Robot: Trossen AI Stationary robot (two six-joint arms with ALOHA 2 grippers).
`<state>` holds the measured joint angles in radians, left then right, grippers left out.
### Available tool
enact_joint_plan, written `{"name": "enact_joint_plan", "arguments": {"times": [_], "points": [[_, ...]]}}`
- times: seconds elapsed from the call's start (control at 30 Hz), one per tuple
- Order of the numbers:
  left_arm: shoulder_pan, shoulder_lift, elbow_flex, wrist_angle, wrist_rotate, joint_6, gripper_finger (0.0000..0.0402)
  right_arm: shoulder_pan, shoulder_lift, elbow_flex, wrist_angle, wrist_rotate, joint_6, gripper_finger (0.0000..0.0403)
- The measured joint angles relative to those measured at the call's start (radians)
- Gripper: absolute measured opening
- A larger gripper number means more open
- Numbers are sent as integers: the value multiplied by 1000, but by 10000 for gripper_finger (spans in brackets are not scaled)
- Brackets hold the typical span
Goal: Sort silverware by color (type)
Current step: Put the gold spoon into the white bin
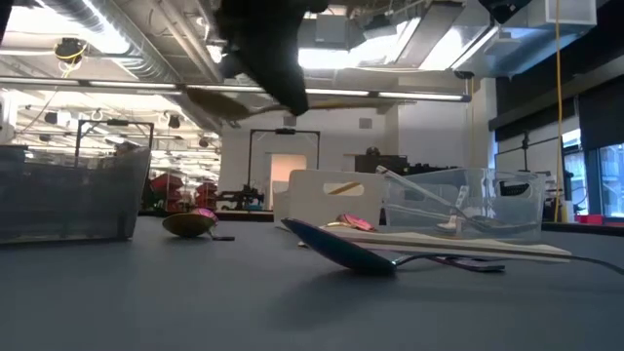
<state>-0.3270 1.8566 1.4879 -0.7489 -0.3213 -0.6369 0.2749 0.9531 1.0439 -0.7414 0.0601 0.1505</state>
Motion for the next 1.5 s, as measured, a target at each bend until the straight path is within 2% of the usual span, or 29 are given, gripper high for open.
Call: {"name": "enact_joint_plan", "arguments": {"times": [0.2, 0.37, 0.57, 0.67, 0.8, 1.03, 1.27, 1.37, 1.5], "points": [[101, -39, 1, 3, -37, 284, 11, 0, 0, 0, 0, 0, 0, 134], [204, -41, 1, 35, -40, 586, 11, 0, 0, 0, 0, 0, 0, 134], [328, -40, 1, 140, -27, 948, 11, 0, 3, 0, 13, 0, 0, 134], [388, -39, 1, 199, 34, 1089, 11, 0, 12, 0, 28, -10, 0, 134], [461, -38, 1, 238, 181, 1174, 11, 0, 40, 0, 49, -32, 1, 134], [550, -25, 1, 253, 292, 1285, 11, 0, 87, 0, 53, -161, 1, 134], [589, 41, -1, 270, 371, 1321, 11, 1, 99, 0, 56, -317, 87, 134], [594, 79, -2, 267, 381, 1385, 11, 6, 98, 0, 57, -342, 132, 134], [596, 108, -2, 282, 394, 1432, 11, 49, 98, 0, 59, -319, 134, 134]]}}
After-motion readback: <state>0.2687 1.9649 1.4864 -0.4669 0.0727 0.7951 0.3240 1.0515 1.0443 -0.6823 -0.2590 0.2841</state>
